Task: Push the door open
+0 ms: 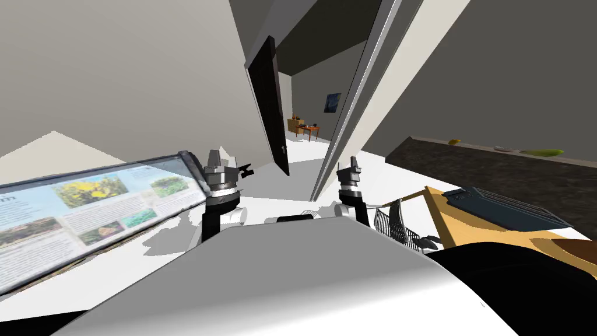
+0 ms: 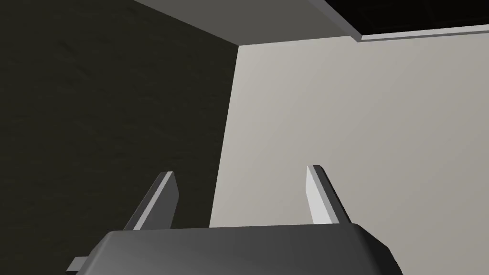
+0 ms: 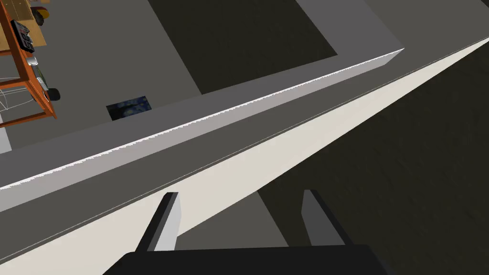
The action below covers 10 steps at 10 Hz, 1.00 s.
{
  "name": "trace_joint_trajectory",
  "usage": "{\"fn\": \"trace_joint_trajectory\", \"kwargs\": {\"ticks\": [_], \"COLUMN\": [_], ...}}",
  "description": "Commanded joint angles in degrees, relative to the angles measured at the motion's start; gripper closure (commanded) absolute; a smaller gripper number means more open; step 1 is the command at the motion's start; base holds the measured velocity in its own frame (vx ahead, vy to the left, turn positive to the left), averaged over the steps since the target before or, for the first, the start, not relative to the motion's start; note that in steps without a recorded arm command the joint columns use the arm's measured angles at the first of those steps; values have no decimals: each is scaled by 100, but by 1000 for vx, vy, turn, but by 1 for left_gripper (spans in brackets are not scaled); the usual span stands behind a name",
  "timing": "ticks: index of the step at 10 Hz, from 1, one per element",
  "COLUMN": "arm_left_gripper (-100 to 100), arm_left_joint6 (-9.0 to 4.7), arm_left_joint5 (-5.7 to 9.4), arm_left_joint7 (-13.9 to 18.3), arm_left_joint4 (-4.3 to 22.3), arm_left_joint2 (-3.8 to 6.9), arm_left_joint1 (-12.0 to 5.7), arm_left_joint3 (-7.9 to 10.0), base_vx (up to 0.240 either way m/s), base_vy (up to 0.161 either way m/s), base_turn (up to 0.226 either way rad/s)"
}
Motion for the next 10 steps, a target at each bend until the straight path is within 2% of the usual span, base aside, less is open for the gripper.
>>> {"fn": "trace_joint_trajectory", "kwargs": {"ticks": [1, 4, 7, 9, 10], "arm_left_gripper": [-100, -100, -100, -100, -100], "arm_left_joint6": [-33, -95, -182, -215, -252], "arm_left_joint5": [20, 56, 108, 127, 150], "arm_left_joint7": [-8, -24, -46, -54, -64], "arm_left_joint4": [162, 464, 889, 1048, 1233], "arm_left_joint2": [33, 82, 137, 156, 173], "arm_left_joint1": [-59, -168, -322, -380, -447], "arm_left_joint3": [3, 10, 19, 22, 26], "base_vx": [62, 120, 120, 83, 102], "base_vy": [34, 72, 107, 85, 97], "base_turn": [-118, -135, -163, -86, -188]}}
